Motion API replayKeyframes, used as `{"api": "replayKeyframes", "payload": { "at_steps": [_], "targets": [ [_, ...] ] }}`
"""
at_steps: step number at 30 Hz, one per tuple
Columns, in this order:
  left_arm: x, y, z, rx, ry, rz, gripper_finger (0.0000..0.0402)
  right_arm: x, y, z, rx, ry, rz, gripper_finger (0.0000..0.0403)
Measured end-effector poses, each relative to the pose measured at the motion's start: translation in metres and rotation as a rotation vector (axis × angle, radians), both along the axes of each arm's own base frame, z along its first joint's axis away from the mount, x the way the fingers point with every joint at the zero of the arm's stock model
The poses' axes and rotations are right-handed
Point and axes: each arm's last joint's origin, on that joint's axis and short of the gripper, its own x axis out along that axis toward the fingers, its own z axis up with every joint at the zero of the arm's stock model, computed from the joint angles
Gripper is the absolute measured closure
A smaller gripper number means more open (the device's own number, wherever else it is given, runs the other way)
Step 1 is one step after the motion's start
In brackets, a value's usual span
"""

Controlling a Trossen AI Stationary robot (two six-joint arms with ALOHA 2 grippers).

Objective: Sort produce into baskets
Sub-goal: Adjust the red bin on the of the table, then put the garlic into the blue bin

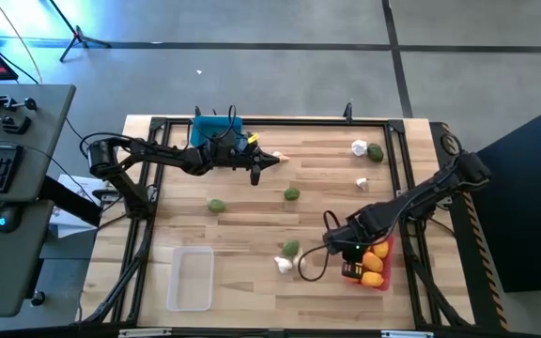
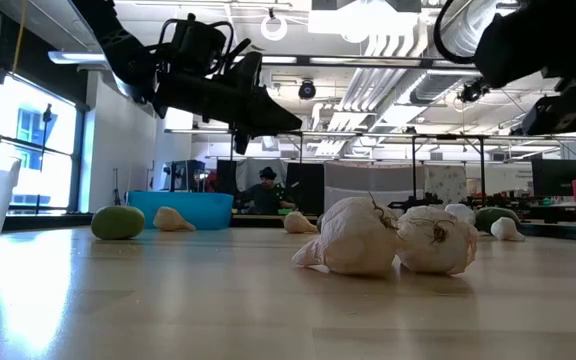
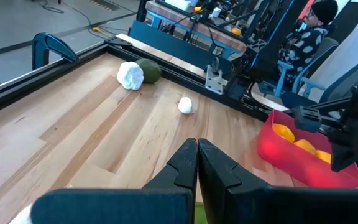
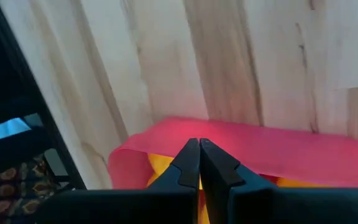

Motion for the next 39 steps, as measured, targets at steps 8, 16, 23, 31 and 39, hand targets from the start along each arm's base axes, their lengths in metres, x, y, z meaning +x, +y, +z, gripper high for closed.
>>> {"api": "replayKeyframes", "payload": {
  "at_steps": [8, 16, 23, 31, 39],
  "targets": [
    [0.0, 0.0, 0.0, 0.0, 0.0, 0.0, 0.0401, -0.002, 0.015, 0.02, -0.064, -0.132, 0.017, 0.0403],
    [0.0, -0.002, 0.0, -0.015, -0.004, -0.062, 0.0402, -0.003, 0.015, 0.033, -0.103, -0.222, 0.038, 0.0403],
    [0.0, -0.002, 0.0, -0.001, -0.002, -0.056, 0.0401, -0.006, -0.008, 0.043, -0.185, -0.245, 0.046, 0.0403],
    [0.0, -0.002, 0.0, 0.023, -0.001, -0.059, 0.0401, -0.016, -0.051, 0.043, -0.257, -0.348, 0.019, 0.0403],
    [0.001, -0.002, 0.002, 0.031, -0.003, -0.057, 0.0402, -0.044, -0.111, 0.017, -0.327, -0.514, -0.184, 0.0403]
  ]
}}
